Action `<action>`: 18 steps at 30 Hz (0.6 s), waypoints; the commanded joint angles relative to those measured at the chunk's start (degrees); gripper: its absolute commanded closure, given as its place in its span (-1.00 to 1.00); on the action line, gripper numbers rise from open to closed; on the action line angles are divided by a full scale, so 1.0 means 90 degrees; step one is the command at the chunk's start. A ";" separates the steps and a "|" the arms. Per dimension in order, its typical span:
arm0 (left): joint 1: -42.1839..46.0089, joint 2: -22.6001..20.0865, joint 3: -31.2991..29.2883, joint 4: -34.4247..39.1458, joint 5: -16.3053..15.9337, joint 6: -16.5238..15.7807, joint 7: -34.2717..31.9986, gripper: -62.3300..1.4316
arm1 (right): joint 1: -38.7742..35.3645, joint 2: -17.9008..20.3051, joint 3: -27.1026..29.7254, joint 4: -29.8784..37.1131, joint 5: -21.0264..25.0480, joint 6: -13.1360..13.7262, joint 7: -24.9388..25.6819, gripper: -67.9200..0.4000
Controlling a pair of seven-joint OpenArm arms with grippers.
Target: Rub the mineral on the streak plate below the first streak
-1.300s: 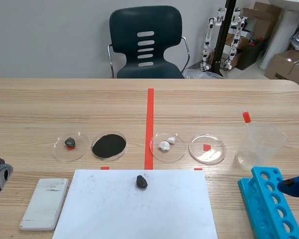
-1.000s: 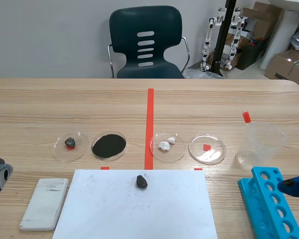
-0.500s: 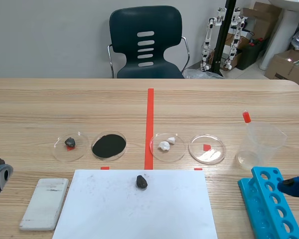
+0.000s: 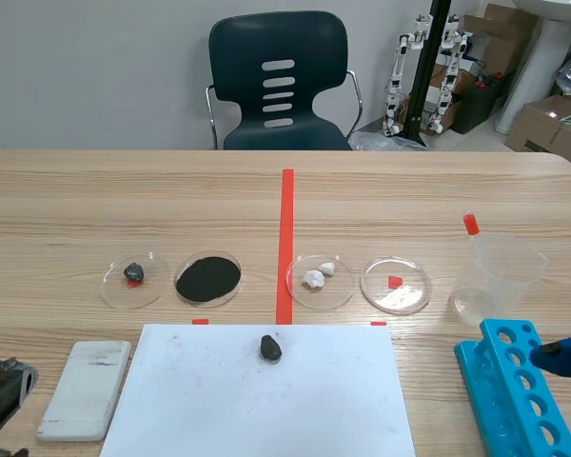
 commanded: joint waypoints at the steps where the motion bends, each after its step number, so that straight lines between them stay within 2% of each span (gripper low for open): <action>1: -0.0189 0.0070 -0.0005 0.0046 -0.0146 0.0010 0.0323 0.64 | -0.0012 0.0032 0.0046 0.0119 0.0046 -0.0024 0.0068 -0.93; 6: -0.0855 0.0211 -0.0002 0.0044 -0.0733 0.0010 0.1923 0.64 | -0.0012 0.0032 0.0046 0.0119 0.0046 -0.0024 0.0066 -0.93; 9: -0.1265 0.0279 0.0095 0.0044 -0.0823 0.0015 0.2856 0.64 | -0.0012 0.0032 0.0046 0.0119 0.0046 -0.0024 0.0068 -0.93; 15: -0.1936 0.0279 0.0452 0.0044 -0.1231 0.0100 0.3750 0.64 | -0.0012 0.0032 0.0046 0.0119 0.0046 -0.0024 0.0068 -0.93; 18: -0.2215 0.0294 0.0641 0.0044 -0.1311 0.0423 0.4046 0.64 | -0.0012 0.0032 0.0046 0.0119 0.0046 -0.0024 0.0068 -0.93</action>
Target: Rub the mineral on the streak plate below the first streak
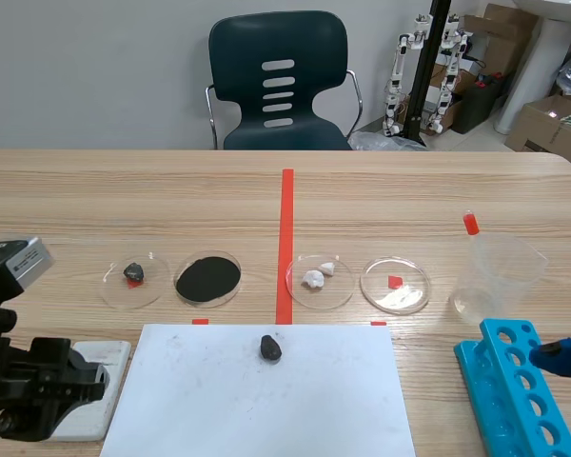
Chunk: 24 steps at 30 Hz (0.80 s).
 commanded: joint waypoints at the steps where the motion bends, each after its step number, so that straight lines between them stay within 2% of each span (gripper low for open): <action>1: -0.0109 0.0029 0.0049 0.0056 -0.0015 0.0216 0.0075 0.64 | -0.0012 0.0032 0.0046 0.0119 0.0046 -0.0024 0.0068 -0.93; 6: -0.0493 0.0180 0.0085 -0.0019 0.0022 0.0665 0.0537 0.64 | -0.0012 0.0034 0.0046 0.0119 0.0046 -0.0024 0.0068 -0.93; 10: -0.0782 0.0304 0.0090 -0.0318 0.0325 0.0869 0.0867 0.64 | -0.0012 0.0032 0.0046 0.0119 0.0046 -0.0024 0.0068 -0.93; 16: -0.1115 0.0457 0.0102 -0.0930 0.0770 0.0930 0.0967 0.64 | -0.0012 0.0032 0.0046 0.0119 0.0046 -0.0024 0.0068 -0.93; 19: -0.1277 0.0546 0.0119 -0.1243 0.1129 0.1025 0.1161 0.64 | -0.0012 0.0032 0.0046 0.0119 0.0046 -0.0024 0.0066 -0.93; 24: -0.1455 0.0546 0.0223 -0.1535 0.1265 0.1073 0.1158 0.64 | -0.0012 0.0032 0.0046 0.0119 0.0046 -0.0024 0.0068 -0.93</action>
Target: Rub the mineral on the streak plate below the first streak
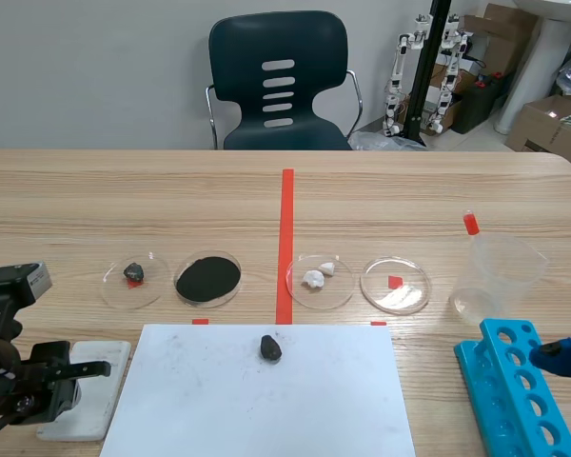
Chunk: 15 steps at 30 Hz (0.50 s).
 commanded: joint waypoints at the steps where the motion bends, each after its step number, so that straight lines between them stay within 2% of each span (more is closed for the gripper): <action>1: -0.0107 -0.0005 0.0053 0.0061 0.0087 0.0080 0.0002 0.64 | -0.0012 0.0032 0.0046 0.0119 0.0046 -0.0024 0.0068 -0.93; 15: -0.0539 0.0087 0.0304 -0.0408 0.0304 0.0151 0.0340 0.64 | -0.0012 0.0032 0.0046 0.0119 0.0046 -0.0024 0.0068 -0.93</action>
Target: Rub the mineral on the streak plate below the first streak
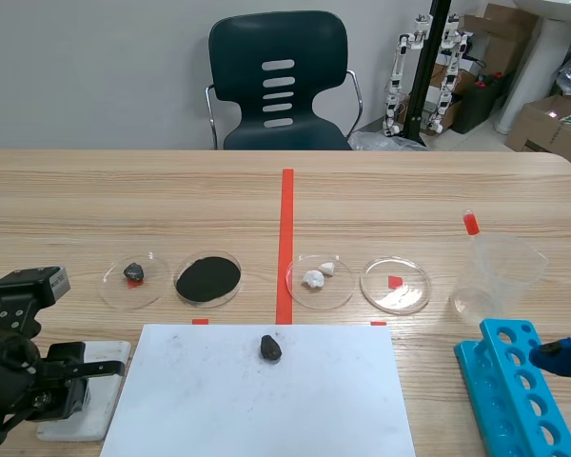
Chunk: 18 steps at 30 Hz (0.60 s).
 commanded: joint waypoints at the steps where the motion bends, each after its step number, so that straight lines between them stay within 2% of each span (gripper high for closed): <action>1: -0.0061 0.0041 -0.0027 0.0012 0.0019 0.0015 0.0010 0.64 | -0.0012 0.0032 0.0046 0.0119 0.0046 -0.0027 0.0068 -0.93; 6: -0.0058 0.0109 -0.0022 -0.0039 0.0189 0.0015 0.0010 0.64 | -0.0012 0.0032 0.0046 0.0119 0.0046 -0.0027 0.0068 -0.93; 18: -0.0058 0.0134 -0.0022 -0.0350 0.0185 0.0015 -0.0073 0.64 | -0.0012 0.0032 0.0046 0.0119 0.0046 -0.0027 0.0068 -0.93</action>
